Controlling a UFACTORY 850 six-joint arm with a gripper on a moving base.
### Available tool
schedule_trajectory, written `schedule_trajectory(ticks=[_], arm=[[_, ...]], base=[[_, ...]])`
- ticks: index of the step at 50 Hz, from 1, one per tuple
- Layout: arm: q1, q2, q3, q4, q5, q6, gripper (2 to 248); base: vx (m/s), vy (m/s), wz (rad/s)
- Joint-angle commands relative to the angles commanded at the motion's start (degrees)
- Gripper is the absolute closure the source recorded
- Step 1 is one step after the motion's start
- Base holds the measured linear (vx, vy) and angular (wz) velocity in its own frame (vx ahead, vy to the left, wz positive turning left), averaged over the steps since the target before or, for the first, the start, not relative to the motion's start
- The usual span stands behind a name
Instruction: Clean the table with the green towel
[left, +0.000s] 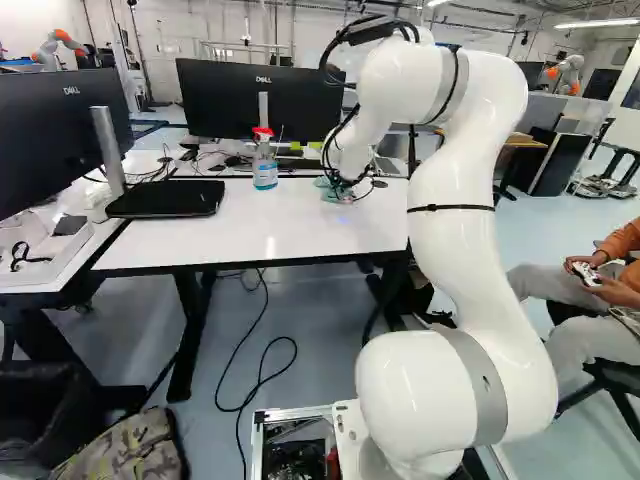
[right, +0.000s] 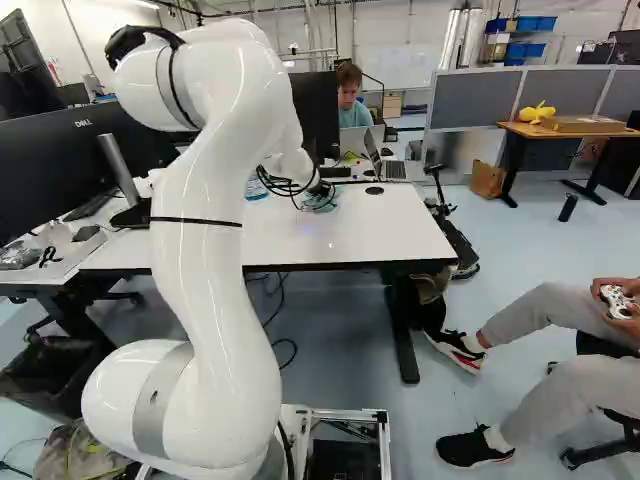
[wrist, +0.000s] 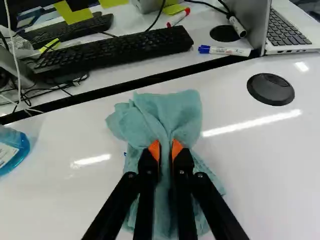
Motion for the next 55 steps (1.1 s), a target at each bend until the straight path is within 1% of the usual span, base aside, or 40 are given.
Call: schedule_trajectory(ticks=[12,29,44,55], arm=[[1.5,-1.4,-2.0,0.0,0.0,0.0,202],[3.9,-1.0,-1.4,0.0,0.0,0.0,202],[5.1,1.8,2.5,0.0,0.0,0.0,202],[5.2,4.4,6.1,0.0,0.0,0.0,202]], base=[[0.000,0.000,0.000],[0.000,0.000,0.000],[0.000,0.000,0.000],[0.000,0.000,0.000]])
